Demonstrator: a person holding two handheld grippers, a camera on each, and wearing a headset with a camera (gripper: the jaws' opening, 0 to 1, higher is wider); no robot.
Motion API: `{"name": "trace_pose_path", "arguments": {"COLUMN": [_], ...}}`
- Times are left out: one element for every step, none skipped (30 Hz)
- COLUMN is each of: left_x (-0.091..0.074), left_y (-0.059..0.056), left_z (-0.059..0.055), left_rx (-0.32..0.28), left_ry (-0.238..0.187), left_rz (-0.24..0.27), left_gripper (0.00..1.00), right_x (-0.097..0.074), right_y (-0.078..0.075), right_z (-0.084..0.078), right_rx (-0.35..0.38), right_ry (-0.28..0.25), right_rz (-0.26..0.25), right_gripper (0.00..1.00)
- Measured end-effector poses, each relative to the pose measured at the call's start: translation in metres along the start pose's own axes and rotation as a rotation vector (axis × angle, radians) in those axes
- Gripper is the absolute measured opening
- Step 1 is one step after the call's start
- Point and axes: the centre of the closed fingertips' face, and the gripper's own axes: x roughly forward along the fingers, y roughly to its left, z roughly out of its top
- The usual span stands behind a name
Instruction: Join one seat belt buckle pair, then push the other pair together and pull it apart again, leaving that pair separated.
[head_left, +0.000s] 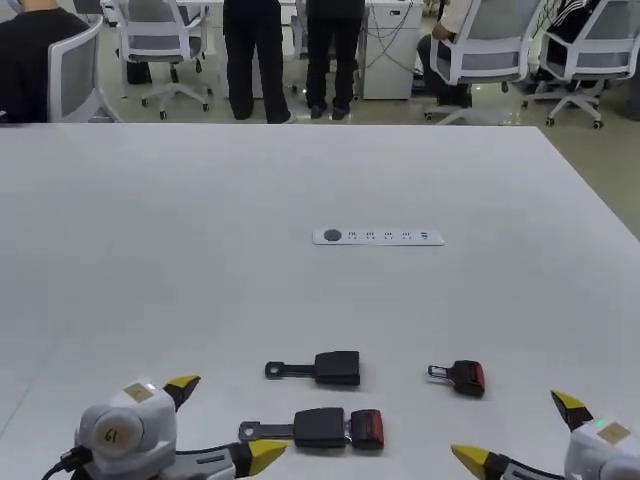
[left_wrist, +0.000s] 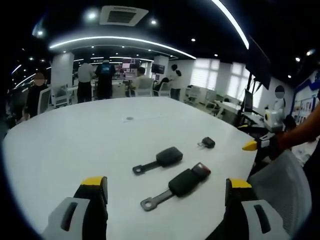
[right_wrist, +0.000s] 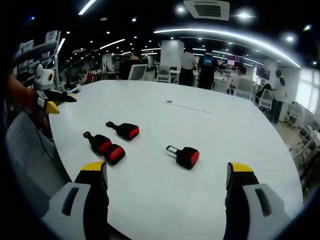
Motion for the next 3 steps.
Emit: {"name": "trace_pose_path", "arguments": {"left_x": [-0.0007,-0.0009,-0.0017], "left_y": [0.0004,0.0003,0.0004], "left_z": [-0.0009,-0.0012,-0.0021], "left_rx": [0.004,0.004,0.003], "left_ry": [0.002,0.003,0.003], "left_rz": [0.003,0.002,0.001], "left_gripper": [1.0,1.0,1.0], "right_x": [-0.0002,-0.0003,0.0], "right_y": [-0.0003,-0.0005,-0.0014], "right_z": [-0.0008,-0.0011,-0.0023], "right_rx": [0.0,-0.001,-0.002], "right_ry": [0.001,0.003,0.006], "right_rz": [-0.001,-0.001,-0.003], "right_gripper": [0.99,0.99,0.99]}}
